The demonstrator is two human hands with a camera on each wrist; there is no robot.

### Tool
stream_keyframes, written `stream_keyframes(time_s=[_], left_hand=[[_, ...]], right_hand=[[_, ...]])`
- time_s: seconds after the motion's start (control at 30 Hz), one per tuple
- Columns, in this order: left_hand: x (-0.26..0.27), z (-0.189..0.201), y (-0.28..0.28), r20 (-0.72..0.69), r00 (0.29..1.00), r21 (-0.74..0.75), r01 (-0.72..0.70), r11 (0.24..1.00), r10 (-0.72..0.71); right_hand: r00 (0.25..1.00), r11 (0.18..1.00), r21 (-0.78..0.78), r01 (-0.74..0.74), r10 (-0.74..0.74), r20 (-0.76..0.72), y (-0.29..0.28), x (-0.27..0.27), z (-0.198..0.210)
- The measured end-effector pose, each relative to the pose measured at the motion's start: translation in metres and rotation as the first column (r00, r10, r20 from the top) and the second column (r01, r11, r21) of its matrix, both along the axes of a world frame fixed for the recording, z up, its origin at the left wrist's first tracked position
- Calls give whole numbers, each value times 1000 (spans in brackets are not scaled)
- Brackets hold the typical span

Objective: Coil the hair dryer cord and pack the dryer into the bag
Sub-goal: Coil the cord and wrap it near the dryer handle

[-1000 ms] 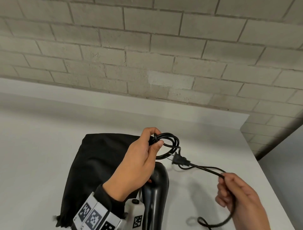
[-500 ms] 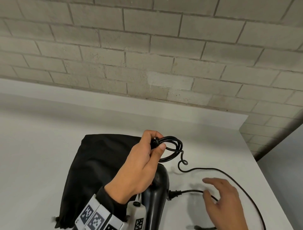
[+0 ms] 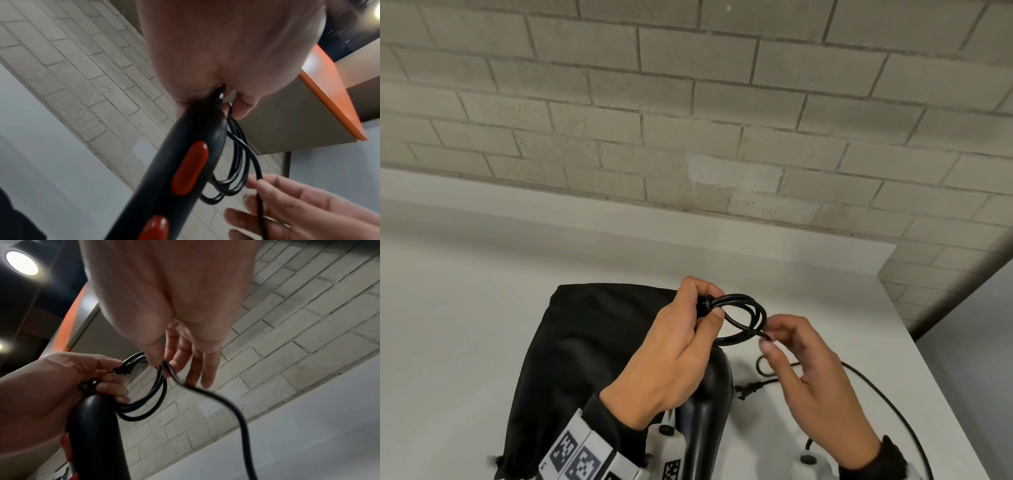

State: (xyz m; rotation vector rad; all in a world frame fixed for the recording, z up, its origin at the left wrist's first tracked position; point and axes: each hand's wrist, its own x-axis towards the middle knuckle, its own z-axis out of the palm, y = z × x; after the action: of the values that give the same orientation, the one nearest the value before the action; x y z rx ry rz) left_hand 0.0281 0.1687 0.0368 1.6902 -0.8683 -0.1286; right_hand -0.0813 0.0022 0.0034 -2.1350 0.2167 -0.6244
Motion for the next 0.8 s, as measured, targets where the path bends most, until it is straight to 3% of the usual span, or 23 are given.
stream_keyframes(time_s=[0.17, 0.33, 0.5, 0.67, 0.8], left_hand=[[-1, 1, 0, 12, 1000, 12, -7, 1000, 7], [-2, 5, 0, 35, 999, 27, 14, 1000, -14], [-4, 6, 2, 35, 997, 66, 73, 995, -75], [-5, 5, 0, 169, 985, 120, 16, 993, -37], [-7, 4, -1, 192, 981, 109, 7, 994, -28]], right_hand=[[971, 995, 99, 2, -26, 237, 4, -2, 10], [950, 998, -62, 3, 17, 313, 4, -1, 24], [944, 994, -108, -3, 39, 328, 4, 9, 37], [950, 995, -103, -16, 48, 310, 10, 18, 47], [957, 998, -65, -25, 43, 286, 15, 25, 49]])
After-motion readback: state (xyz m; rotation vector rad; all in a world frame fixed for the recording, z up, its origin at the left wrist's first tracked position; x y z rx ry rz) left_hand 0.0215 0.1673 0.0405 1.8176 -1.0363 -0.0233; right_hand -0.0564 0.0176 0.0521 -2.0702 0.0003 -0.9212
